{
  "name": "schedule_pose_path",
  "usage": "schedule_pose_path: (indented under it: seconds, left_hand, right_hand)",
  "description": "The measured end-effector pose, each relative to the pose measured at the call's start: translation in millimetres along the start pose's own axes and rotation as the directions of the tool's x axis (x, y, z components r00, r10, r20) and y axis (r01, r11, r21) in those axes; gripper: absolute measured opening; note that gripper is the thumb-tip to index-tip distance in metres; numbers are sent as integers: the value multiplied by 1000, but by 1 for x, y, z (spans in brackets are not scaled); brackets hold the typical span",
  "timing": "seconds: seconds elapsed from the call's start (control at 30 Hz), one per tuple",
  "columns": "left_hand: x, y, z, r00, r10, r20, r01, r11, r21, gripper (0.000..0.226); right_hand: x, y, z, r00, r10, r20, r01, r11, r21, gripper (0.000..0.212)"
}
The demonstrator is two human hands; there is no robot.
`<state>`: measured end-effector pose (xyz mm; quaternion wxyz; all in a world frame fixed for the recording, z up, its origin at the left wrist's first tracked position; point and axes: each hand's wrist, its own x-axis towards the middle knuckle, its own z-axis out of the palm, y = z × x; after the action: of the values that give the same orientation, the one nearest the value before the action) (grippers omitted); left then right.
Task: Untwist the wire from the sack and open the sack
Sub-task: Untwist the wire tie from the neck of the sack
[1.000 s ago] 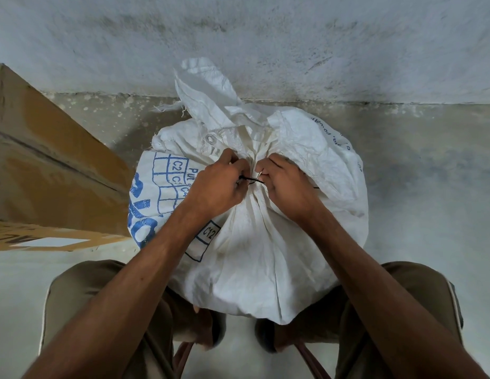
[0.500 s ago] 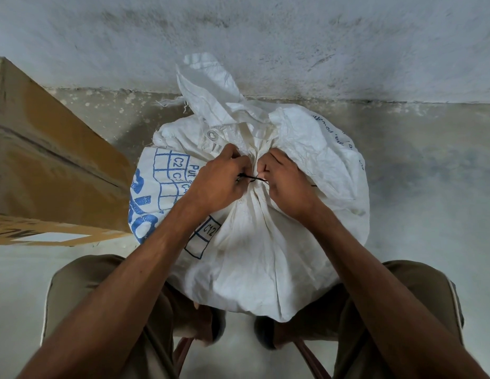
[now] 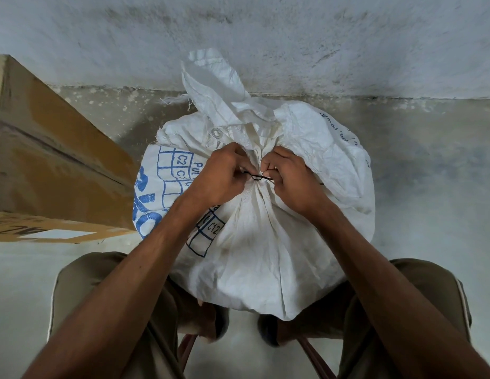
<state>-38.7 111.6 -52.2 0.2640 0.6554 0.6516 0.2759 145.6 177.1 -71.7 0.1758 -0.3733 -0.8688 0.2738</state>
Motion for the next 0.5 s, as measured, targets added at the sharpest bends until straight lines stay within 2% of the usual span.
schedule_pose_path:
  seconds: [0.13,0.3,0.5]
  left_hand:
    - [-1,-1,-2,999,-4,41,2,999,37,27]
    - [-2,1,2,999,-19,-26,20,999,33,26]
    - [-2,8,-11,975,-212,-61,206,974,-93,20]
  right_hand:
    - [0,-4,1,1000,-16,-27,16,1000,12,27]
    - [-3,-11,-3,998,-12,-69,13,1000,13,23]
    - [-4,-16,-4,992,-17,-127,19,1000,18,19]
